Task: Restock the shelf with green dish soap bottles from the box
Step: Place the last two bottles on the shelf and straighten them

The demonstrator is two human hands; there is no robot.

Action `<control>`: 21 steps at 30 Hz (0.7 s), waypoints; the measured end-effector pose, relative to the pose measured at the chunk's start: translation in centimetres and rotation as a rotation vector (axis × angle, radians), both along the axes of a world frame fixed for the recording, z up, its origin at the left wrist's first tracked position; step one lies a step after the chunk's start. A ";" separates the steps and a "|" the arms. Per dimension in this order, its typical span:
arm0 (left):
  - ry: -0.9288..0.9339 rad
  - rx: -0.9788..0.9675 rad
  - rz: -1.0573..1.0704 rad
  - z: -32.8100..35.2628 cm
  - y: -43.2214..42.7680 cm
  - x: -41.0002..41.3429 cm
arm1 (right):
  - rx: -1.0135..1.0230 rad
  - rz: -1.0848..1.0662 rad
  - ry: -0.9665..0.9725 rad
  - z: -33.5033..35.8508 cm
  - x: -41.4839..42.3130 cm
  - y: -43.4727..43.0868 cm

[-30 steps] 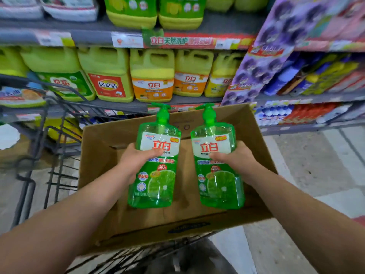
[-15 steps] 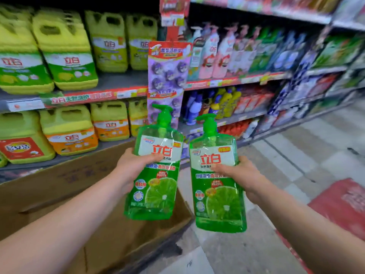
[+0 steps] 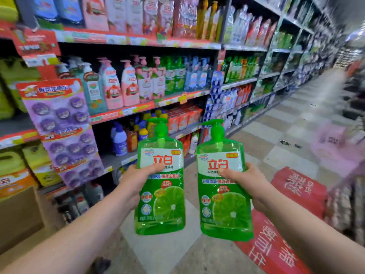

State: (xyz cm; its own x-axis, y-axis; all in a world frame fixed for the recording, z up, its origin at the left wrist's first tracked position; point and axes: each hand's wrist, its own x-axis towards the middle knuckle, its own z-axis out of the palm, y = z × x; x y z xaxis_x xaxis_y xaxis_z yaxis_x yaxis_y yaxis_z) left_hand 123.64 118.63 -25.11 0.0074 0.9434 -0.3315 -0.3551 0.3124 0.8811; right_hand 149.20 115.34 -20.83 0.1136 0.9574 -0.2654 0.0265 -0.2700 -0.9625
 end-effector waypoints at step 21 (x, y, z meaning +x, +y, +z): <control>0.060 0.135 -0.100 2.7 32.6 16.7 | 0.084 -0.181 0.149 0.5 17.2 28.8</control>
State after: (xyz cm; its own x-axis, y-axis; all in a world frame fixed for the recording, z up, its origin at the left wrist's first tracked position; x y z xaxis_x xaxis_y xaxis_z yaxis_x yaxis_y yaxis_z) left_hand 140.37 151.27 -22.46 0.0874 0.9750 -0.2042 -0.2743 0.2206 0.9360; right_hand 166.43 144.15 -20.37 0.2510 0.9444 -0.2124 -0.1586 -0.1763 -0.9715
